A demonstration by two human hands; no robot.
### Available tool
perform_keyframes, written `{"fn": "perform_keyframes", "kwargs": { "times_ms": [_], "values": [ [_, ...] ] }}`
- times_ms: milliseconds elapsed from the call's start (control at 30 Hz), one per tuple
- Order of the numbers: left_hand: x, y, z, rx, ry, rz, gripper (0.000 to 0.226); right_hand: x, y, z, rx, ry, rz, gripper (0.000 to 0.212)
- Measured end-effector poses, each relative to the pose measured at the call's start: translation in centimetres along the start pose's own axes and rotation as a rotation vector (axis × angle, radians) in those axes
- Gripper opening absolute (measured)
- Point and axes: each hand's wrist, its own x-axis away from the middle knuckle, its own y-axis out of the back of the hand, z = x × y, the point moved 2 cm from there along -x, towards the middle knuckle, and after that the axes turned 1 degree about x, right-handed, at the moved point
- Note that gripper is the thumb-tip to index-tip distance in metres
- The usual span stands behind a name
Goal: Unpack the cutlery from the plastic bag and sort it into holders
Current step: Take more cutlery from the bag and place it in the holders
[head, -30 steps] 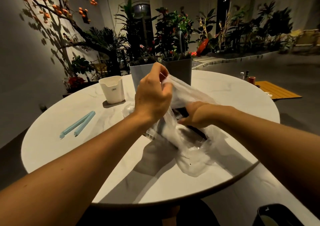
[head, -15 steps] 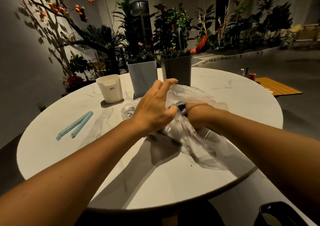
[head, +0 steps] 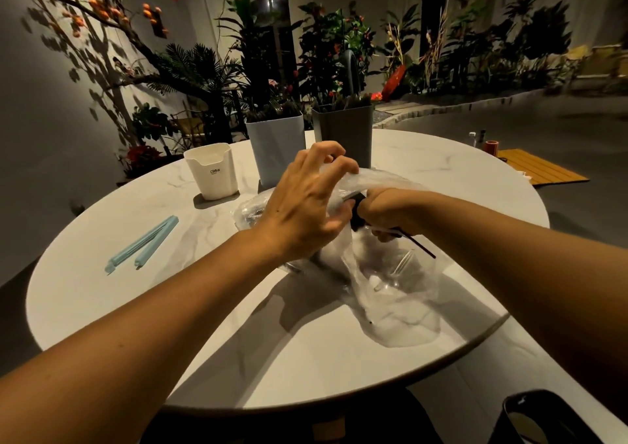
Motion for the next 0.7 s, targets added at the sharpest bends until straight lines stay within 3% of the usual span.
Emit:
{"fn": "perform_keyframes", "kwargs": {
  "times_ms": [167,267,367,500,700],
  "values": [
    [1.1,1.1,-3.0,-0.052,-0.174,-0.234,0.027,0.0,-0.1,-0.9,-0.145,0.013,0.022,0.014],
    [1.6,0.3,-4.9,-0.074,-0.318,0.044,0.035,0.7,0.0,-1.0,-0.188,0.088,0.100,0.007],
    [2.0,-0.8,-4.8,-0.180,-0.262,0.280,0.037,0.7,0.2,-1.2,-0.230,0.039,0.090,0.011],
    [2.0,-0.5,-4.7,-0.177,-0.129,0.403,0.034,1.0,0.6,-1.0,-0.294,0.034,0.079,0.019],
    [2.0,-0.2,-4.0,-0.159,0.108,0.473,0.046,1.3,1.4,-1.0,0.005,0.104,0.088,0.014]
  ]
}}
